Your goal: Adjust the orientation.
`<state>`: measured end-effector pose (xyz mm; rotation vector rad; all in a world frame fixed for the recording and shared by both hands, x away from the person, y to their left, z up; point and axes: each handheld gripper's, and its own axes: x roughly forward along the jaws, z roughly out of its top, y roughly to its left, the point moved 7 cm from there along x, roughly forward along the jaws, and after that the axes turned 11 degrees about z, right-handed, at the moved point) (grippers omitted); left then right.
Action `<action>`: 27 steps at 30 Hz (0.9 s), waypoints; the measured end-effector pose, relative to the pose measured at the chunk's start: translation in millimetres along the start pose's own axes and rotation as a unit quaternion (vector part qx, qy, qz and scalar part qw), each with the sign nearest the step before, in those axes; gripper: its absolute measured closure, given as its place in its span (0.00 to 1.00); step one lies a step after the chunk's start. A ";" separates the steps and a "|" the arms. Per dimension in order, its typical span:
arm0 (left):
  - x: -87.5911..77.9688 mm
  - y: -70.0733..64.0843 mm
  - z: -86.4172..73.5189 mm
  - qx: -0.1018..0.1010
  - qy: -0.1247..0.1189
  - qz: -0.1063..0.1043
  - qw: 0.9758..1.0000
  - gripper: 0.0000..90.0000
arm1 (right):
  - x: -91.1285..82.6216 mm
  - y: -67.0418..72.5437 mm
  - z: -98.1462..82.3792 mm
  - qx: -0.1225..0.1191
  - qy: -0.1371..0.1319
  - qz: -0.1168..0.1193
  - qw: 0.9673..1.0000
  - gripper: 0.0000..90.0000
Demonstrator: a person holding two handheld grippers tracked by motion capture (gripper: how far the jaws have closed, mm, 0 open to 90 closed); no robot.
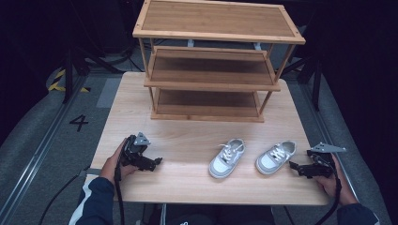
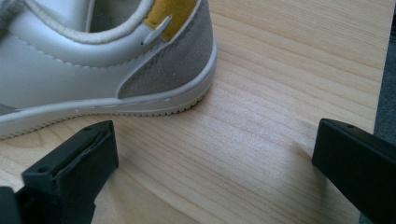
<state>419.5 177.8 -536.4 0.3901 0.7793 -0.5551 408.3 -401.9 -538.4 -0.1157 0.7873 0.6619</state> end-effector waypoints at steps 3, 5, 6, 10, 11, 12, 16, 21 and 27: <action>0.2 -0.4 0.0 -0.002 -0.004 0.001 1.000 0.01 | 0.0 0.0 0.0 0.000 0.000 0.000 1.000 0.01; -0.9 0.1 -0.6 0.000 -0.001 0.004 1.000 0.01 | 0.0 -0.1 0.0 -0.001 0.000 0.000 1.000 0.01; -1.3 -0.3 -0.9 0.001 -0.001 0.003 1.000 0.01 | 0.1 -0.1 0.0 -0.001 0.000 0.000 1.000 0.01; -4.0 -2.4 -1.1 0.010 -0.007 0.005 1.000 0.03 | -0.1 0.4 -0.1 -0.001 0.001 0.002 1.000 0.01; -5.0 -2.8 -0.7 0.017 -0.009 0.002 1.000 0.07 | -0.1 1.1 -0.2 -0.004 0.002 0.004 1.000 0.01; -5.6 -2.7 -0.5 0.021 -0.007 0.003 1.000 0.09 | 0.0 2.3 -0.3 -0.007 0.002 0.009 1.000 0.01; -10.5 -10.2 8.2 0.034 -0.002 -0.025 0.999 0.23 | -0.1 2.8 -0.6 -0.010 0.002 0.011 1.000 0.01; -14.1 -35.5 44.5 0.082 -0.025 -0.035 0.996 0.27 | 0.0 2.7 -0.5 -0.011 0.002 0.011 1.000 0.01; -7.0 -68.2 95.6 0.118 -0.060 -0.060 0.989 0.36 | 0.0 2.8 -0.6 -0.010 0.002 0.010 1.000 0.01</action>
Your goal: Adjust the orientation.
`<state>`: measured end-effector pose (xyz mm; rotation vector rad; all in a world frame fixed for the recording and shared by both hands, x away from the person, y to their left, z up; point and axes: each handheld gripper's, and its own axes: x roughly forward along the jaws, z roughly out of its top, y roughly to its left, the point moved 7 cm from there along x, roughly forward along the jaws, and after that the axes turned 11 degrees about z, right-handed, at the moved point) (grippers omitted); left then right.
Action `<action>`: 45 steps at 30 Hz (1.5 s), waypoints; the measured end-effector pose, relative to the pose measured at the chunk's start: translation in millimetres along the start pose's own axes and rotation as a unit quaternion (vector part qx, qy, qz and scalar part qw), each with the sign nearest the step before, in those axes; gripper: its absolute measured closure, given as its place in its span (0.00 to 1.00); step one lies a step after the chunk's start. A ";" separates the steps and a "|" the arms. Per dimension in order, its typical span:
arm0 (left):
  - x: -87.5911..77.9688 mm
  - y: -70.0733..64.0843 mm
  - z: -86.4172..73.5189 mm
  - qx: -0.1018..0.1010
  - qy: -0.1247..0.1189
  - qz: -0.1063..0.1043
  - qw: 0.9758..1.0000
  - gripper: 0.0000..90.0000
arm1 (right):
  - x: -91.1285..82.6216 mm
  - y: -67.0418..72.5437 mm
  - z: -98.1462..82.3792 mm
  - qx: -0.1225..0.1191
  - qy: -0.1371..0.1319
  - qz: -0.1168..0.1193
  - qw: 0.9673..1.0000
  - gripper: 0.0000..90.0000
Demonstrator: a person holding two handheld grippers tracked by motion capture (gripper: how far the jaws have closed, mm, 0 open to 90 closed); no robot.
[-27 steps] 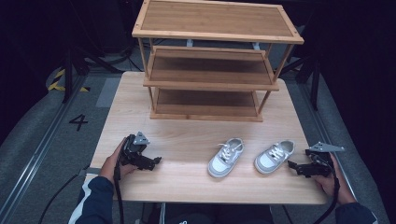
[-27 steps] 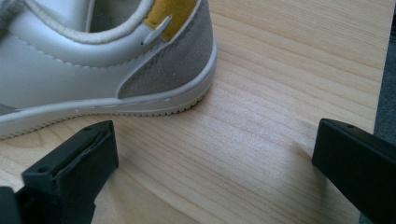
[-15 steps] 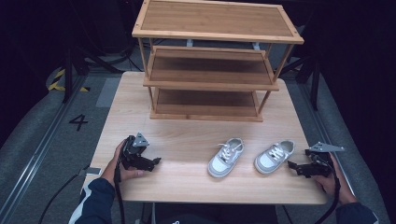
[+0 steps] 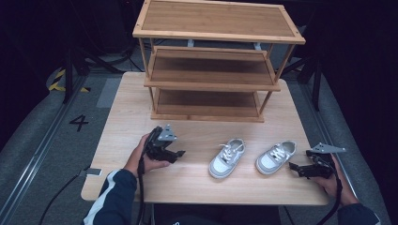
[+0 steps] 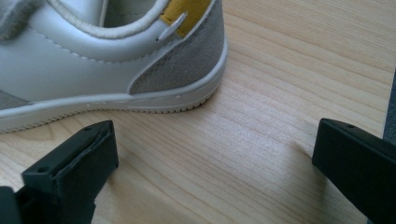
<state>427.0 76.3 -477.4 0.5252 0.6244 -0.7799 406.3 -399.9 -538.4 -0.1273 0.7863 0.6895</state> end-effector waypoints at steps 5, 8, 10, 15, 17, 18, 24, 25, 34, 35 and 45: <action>15.6 -8.9 40.5 0.003 -0.022 -0.023 0.999 0.41 | 0.0 0.0 0.0 0.000 0.000 0.000 1.000 0.01; 26.6 -15.4 59.8 0.016 -0.025 -0.029 0.999 0.47 | 0.0 0.0 0.0 0.000 0.000 0.000 1.000 0.01; 33.3 -20.1 71.4 0.021 -0.026 -0.034 0.999 0.50 | 0.0 0.0 0.0 0.000 0.000 0.000 1.000 0.01; 47.9 -31.3 96.9 0.042 -0.024 -0.045 0.998 0.57 | 0.0 0.0 0.0 0.000 0.000 0.000 1.000 0.01; 51.0 -33.7 100.4 0.049 -0.022 -0.051 0.997 0.57 | 0.0 0.0 0.0 0.000 0.000 0.000 1.000 0.01; 56.6 -37.7 105.2 0.055 -0.013 -0.055 0.997 0.57 | 0.0 0.0 0.0 0.000 0.000 0.000 1.000 0.01; 74.4 -48.7 118.7 0.076 -0.001 -0.072 0.995 0.61 | 0.0 0.0 0.0 0.000 0.000 0.000 1.000 0.01; 78.6 -51.6 120.5 0.087 0.004 -0.075 0.993 0.61 | 0.0 0.0 0.0 0.000 0.000 0.000 1.000 0.01; 100.8 -67.1 125.9 0.118 0.030 -0.096 0.988 0.65 | 0.0 0.0 0.0 0.000 0.000 0.000 1.000 0.01; 104.0 -69.3 125.5 0.123 0.034 -0.100 0.987 0.66 | 0.0 0.0 0.0 0.000 0.000 0.000 1.000 0.01; 111.6 -68.8 119.6 0.136 0.047 -0.089 0.986 0.88 | 0.0 0.0 0.0 0.000 0.000 0.000 1.000 0.01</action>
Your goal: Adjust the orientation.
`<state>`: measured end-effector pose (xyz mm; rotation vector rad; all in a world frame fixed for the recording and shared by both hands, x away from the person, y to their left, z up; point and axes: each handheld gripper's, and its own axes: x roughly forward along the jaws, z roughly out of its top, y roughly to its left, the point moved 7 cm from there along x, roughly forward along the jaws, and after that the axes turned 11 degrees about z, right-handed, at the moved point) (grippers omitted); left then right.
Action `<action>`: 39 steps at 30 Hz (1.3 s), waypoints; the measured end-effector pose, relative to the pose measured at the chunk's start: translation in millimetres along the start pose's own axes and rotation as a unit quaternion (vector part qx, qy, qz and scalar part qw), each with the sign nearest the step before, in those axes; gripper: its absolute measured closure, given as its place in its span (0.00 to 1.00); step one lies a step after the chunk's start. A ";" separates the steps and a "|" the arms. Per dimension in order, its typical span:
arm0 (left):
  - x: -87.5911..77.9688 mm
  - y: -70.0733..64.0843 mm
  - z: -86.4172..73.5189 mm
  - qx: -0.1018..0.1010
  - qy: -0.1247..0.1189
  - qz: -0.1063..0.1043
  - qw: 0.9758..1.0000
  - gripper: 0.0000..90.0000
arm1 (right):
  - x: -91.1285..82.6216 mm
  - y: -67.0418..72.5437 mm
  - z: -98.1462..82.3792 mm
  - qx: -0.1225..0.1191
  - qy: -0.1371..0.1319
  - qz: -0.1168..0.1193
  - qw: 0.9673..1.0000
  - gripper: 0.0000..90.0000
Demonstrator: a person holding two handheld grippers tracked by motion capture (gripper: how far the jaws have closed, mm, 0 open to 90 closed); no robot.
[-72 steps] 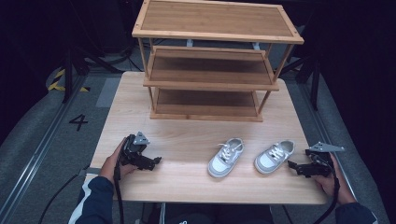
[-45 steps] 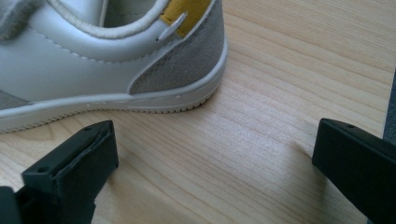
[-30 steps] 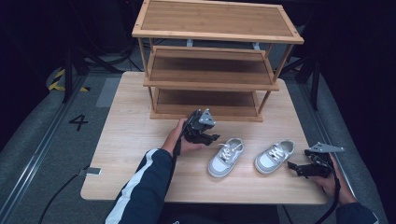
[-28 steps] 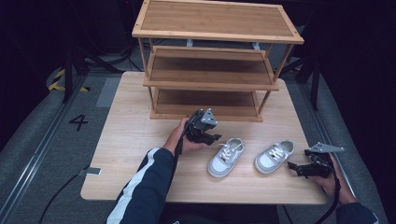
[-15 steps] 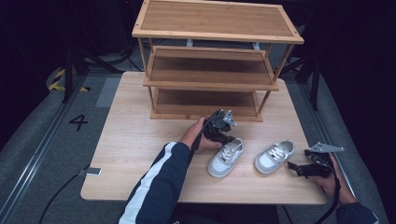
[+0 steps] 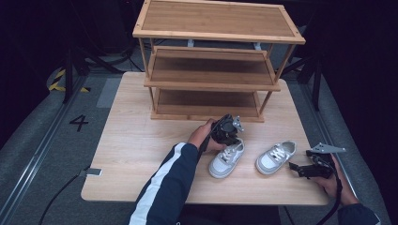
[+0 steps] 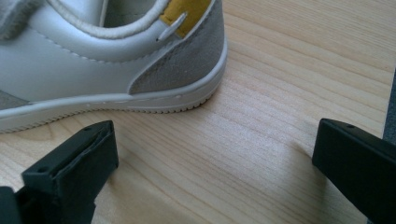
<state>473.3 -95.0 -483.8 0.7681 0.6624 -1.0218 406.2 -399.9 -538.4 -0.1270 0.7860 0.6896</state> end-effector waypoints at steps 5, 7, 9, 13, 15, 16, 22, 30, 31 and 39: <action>-13.5 18.9 -20.4 -0.026 0.024 0.032 0.999 0.86 | -0.1 0.1 -0.1 0.000 0.000 0.001 1.000 0.01; -19.5 23.8 -28.5 -0.046 0.024 0.040 0.998 0.85 | -0.1 0.0 -0.1 -0.001 0.000 0.001 1.000 0.01; -25.4 28.6 -37.2 -0.060 0.025 0.046 0.997 0.83 | -0.1 0.0 -0.1 -0.001 0.000 0.001 1.000 0.01; -36.1 33.8 -55.4 -0.088 0.037 0.055 0.994 0.81 | -0.1 0.0 -0.1 -0.001 0.000 0.001 1.000 0.01; -42.5 35.4 -64.1 -0.096 0.040 0.060 0.993 0.80 | -0.1 0.0 -0.1 -0.001 0.000 0.000 1.000 0.01; -45.6 35.3 -66.3 -0.095 0.042 0.062 0.993 0.80 | -0.1 0.0 -0.1 -0.001 0.000 0.001 1.000 0.01; -69.4 29.8 -77.6 -0.096 0.044 0.075 0.992 0.80 | -0.1 0.1 -0.1 0.000 0.000 0.001 1.000 0.01; -98.0 17.4 -107.0 -0.100 0.045 0.056 0.992 0.82 | -0.1 0.1 -0.1 0.000 0.000 0.001 1.000 0.01; -100.1 14.6 -108.3 -0.096 0.035 0.052 0.993 0.78 | -0.1 0.0 -0.1 -0.001 0.000 0.001 1.000 0.01; -117.2 -22.8 -116.9 -0.076 0.017 0.018 0.997 0.76 | -0.2 0.2 -0.2 0.000 0.000 0.000 1.000 0.01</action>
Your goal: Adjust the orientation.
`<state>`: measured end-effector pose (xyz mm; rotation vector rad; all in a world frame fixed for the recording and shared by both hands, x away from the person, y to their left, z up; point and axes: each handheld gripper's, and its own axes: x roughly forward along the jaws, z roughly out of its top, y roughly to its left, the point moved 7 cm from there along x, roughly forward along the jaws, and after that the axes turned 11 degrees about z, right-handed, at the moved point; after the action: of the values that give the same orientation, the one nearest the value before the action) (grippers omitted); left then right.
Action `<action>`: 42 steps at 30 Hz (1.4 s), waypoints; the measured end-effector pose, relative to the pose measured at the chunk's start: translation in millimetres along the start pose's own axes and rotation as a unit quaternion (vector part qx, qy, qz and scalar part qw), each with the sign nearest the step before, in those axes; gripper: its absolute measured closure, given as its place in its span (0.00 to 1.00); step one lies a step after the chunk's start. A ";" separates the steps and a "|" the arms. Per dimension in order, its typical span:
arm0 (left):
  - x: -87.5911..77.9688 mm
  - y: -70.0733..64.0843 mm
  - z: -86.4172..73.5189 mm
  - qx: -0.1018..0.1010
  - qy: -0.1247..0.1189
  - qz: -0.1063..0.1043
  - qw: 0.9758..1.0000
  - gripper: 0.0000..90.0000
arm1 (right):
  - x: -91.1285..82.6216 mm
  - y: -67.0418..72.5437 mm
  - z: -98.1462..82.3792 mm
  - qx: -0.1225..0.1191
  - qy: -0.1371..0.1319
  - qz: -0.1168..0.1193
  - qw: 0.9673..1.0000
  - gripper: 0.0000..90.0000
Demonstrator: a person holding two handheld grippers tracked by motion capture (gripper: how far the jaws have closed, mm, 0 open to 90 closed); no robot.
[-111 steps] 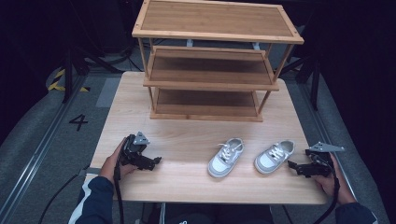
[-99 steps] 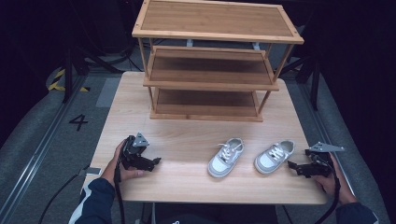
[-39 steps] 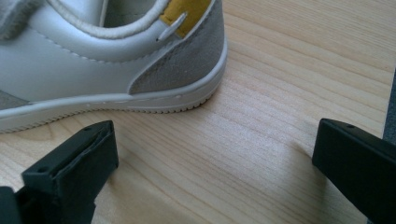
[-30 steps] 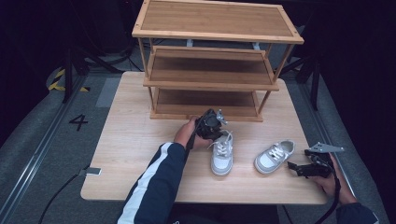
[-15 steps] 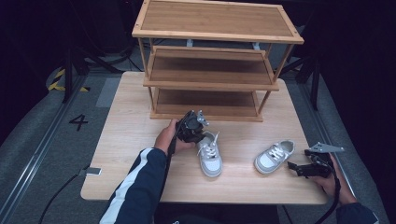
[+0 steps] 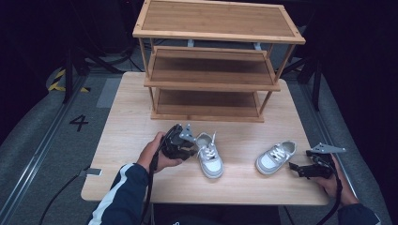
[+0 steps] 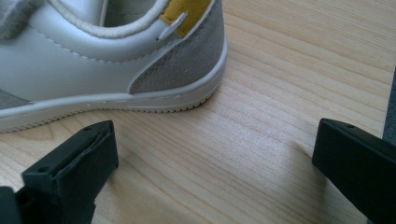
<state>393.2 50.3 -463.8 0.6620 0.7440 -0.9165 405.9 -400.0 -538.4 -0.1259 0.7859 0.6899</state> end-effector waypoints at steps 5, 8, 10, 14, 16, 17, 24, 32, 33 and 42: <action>13.7 -35.2 -16.0 0.019 0.015 -0.042 0.999 0.80 | 0.0 0.0 0.0 0.000 0.000 0.000 1.000 0.01; 24.7 -49.5 -13.6 0.032 0.019 -0.054 0.998 0.82 | 0.0 0.0 0.0 0.000 0.000 0.000 1.000 0.01; 30.5 -56.4 -8.6 0.037 0.014 -0.059 0.997 0.83 | 0.0 0.1 0.0 0.000 0.000 0.000 1.000 0.01; 37.2 -63.4 2.8 0.040 -0.003 -0.059 0.997 0.86 | 0.0 -0.1 0.1 -0.001 0.000 0.000 1.000 0.01; 38.8 -64.9 5.5 0.046 -0.003 -0.061 0.997 0.87 | 0.1 -0.1 0.0 -0.001 0.000 0.001 1.000 0.01; 40.8 -67.2 8.8 0.047 -0.004 -0.060 0.997 0.86 | 0.0 -0.1 0.1 -0.001 0.000 0.001 1.000 0.01; 58.1 -82.0 35.8 0.064 -0.025 -0.074 0.995 0.86 | 0.1 -0.2 0.0 -0.001 0.000 0.001 1.000 0.01; 64.4 -86.4 52.2 0.083 -0.036 -0.079 0.993 0.81 | 0.1 -0.2 0.1 -0.001 0.000 0.001 1.000 0.01; 61.9 -84.9 51.4 0.083 -0.038 -0.078 0.993 0.81 | 0.1 -0.2 0.1 -0.001 0.000 0.001 1.000 0.01; 18.0 -45.3 39.4 0.073 -0.065 -0.034 0.995 0.68 | 0.1 -0.2 0.1 -0.002 0.000 0.001 1.000 0.01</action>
<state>371.9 -8.7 -463.9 0.7006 0.5898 -1.0740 406.1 -400.1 -538.4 -0.1284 0.7860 0.6923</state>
